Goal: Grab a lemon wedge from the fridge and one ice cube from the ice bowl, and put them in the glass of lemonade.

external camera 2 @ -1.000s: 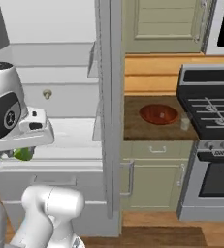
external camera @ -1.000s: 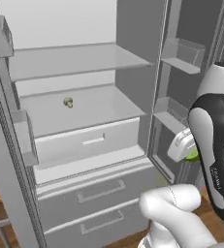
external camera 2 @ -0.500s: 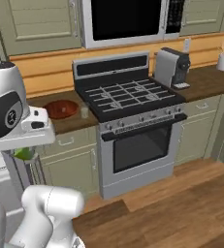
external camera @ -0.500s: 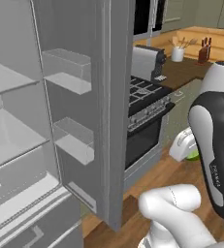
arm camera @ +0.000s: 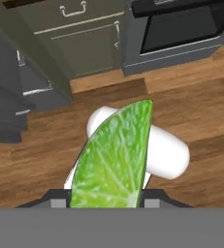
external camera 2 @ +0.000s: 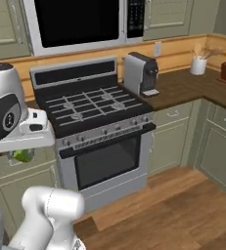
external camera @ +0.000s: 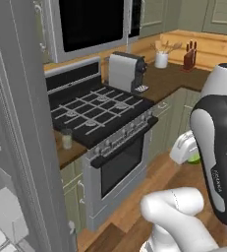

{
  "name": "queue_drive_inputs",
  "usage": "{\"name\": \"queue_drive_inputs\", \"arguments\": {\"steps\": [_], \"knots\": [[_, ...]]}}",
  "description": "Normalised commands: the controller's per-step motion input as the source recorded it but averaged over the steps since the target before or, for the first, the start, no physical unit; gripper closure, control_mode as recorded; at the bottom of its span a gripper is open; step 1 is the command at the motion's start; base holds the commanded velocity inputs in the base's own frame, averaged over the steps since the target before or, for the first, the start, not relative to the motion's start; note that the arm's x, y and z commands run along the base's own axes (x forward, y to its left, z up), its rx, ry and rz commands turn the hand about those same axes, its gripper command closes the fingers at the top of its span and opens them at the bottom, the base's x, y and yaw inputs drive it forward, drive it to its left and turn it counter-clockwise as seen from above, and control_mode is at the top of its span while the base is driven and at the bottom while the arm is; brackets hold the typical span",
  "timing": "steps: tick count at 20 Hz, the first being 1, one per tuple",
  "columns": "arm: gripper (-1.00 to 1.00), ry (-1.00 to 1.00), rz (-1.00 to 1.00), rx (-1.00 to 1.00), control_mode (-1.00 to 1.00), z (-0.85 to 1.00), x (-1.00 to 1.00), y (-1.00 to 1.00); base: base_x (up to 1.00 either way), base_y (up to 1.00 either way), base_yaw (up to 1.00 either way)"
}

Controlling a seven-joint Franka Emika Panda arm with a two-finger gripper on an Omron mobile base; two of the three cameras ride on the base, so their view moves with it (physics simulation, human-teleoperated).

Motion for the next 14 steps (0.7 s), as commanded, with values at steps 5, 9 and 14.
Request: {"name": "queue_drive_inputs", "arguments": {"steps": [5, 9, 14], "knots": [[1.00, 0.00, 0.00, 0.00, 1.00, 0.00, 0.00, 0.00, 0.80, -0.16, 0.57], [1.00, 0.00, 0.00, 0.00, 1.00, 0.00, 0.00, 0.00, 0.49, -0.34, 0.90], [1.00, 0.00, 0.00, 0.00, 1.00, 0.00, 0.00, 0.00, 0.51, -0.53, 0.61]]}}
